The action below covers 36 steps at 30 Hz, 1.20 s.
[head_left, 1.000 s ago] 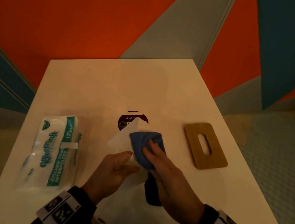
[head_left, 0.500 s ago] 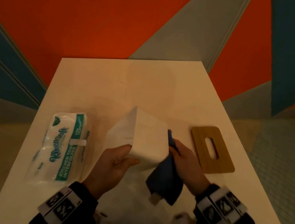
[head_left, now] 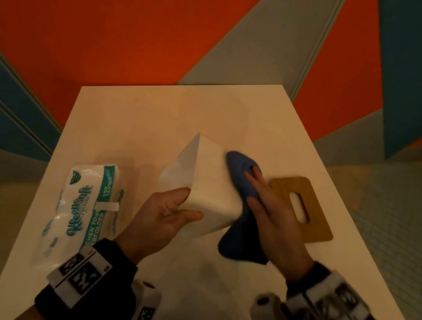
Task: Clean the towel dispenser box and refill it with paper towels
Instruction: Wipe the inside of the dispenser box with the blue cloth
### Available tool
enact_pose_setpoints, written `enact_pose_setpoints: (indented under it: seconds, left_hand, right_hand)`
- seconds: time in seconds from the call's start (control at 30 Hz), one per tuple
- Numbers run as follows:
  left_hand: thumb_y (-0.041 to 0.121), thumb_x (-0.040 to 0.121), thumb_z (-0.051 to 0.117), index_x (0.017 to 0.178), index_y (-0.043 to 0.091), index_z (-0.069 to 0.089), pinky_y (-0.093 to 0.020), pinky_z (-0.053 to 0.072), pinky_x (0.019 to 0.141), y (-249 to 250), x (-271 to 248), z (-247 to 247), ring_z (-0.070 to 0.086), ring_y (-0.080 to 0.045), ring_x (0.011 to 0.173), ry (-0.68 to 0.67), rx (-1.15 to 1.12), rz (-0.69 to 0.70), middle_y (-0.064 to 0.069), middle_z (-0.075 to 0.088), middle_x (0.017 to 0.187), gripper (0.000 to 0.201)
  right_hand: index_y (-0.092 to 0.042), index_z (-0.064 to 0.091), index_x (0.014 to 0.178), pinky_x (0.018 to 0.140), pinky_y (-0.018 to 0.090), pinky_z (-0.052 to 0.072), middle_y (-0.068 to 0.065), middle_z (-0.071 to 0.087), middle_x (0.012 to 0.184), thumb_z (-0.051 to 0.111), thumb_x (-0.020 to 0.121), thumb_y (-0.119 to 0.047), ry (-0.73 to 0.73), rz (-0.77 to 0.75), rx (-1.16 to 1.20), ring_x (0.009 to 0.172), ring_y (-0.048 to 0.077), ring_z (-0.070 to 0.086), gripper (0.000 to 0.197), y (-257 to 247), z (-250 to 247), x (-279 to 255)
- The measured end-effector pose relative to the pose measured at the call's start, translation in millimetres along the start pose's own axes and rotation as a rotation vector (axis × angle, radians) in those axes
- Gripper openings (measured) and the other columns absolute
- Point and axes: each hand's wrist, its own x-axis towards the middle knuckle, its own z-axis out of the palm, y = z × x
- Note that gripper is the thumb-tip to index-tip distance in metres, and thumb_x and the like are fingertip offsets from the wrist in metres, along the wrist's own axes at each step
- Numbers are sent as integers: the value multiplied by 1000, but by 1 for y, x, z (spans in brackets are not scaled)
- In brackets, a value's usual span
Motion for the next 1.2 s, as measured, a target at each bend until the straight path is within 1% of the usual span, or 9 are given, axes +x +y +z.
enact_pose_setpoints:
  seconds: [0.13,0.27,0.47,0.57,0.67,0.87,0.97,1.07,1.2]
  left_hand:
    - [13,68,62,82,38,63,-3,48,66,-2,-6,2,62,16,76,-66,-7,-3,37,68,74,29]
    - [32,65,62,85,46,61,-3,46,73,-7,-4,0,60,17,86,-149,78,-39,41,65,86,24]
    - [15,53,63,113,47,34,-7,46,82,-1,9,5,47,9,111,-315,-102,-206,26,49,120,74]
    - [18,47,66,108,33,48,-16,53,73,7,19,9,59,-5,97,-278,-371,-344,11,61,106,65]
    - [11,68,70,98,27,56,-27,54,69,11,25,12,64,-13,84,-176,-346,-417,3,67,93,37]
    - [-9,79,56,82,29,62,-15,54,66,8,17,11,66,1,71,-195,-67,-328,18,73,68,38]
    - [-8,75,62,89,36,61,-5,47,76,6,5,23,62,12,86,-231,-2,-175,35,69,81,47]
    - [-10,73,63,93,41,59,-1,45,76,4,-3,27,60,16,89,-94,-47,-84,41,65,86,55]
    - [30,54,67,75,36,71,-3,47,69,-1,-12,16,63,13,76,12,-42,-58,30,71,77,22]
  right_hand:
    - [-26,52,114,106,41,38,5,57,124,37,97,-11,34,276,344,120,25,50,28,3,-7,34]
    - [-27,58,97,100,45,42,0,62,105,37,95,-7,58,393,542,111,30,54,29,9,-3,32]
    - [-28,59,98,94,36,45,-5,64,104,45,90,-13,109,291,558,104,20,57,22,17,-3,9]
    - [-36,59,101,94,26,48,-20,68,103,54,73,-37,98,203,511,107,11,59,29,20,-4,-3]
    - [-46,57,107,97,16,43,-29,61,113,53,74,-50,80,92,411,113,1,54,34,17,-5,-15]
    - [-32,43,127,107,3,16,-16,39,141,30,93,-48,-33,-119,-149,131,-10,26,40,10,0,-45]
    - [-22,37,133,109,4,3,-4,33,145,22,96,-40,-101,-255,-298,134,6,23,44,-7,13,-35]
    - [4,49,122,108,3,-5,28,46,131,39,92,-27,-159,-401,-250,122,24,30,45,-26,22,-9]
    - [-20,42,131,113,13,15,-6,37,146,26,97,-37,-212,-342,-183,136,7,28,42,-8,1,-24]
